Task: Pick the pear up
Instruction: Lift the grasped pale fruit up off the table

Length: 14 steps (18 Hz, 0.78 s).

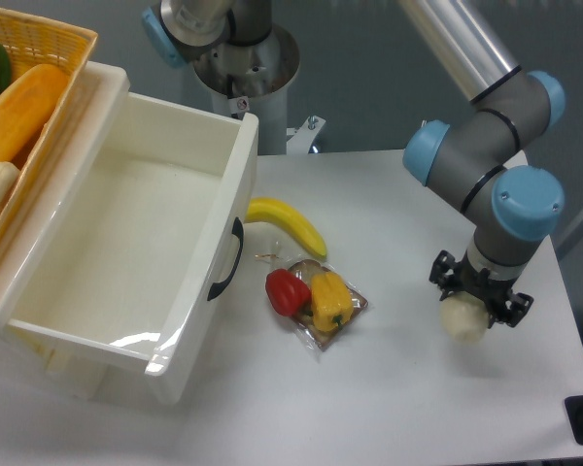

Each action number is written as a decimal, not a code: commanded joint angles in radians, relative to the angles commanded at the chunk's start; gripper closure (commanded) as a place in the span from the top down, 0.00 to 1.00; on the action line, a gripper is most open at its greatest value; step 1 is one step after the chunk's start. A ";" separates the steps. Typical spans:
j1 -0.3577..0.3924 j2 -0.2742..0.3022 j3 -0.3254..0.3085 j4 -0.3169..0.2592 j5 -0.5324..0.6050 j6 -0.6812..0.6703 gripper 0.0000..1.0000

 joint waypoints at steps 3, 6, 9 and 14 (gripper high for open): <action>0.000 0.008 0.023 -0.003 0.020 0.029 0.00; -0.002 0.034 0.021 -0.005 0.044 0.061 0.00; 0.002 0.055 0.029 -0.012 0.055 0.063 0.00; 0.000 0.071 0.031 -0.023 0.063 0.064 0.00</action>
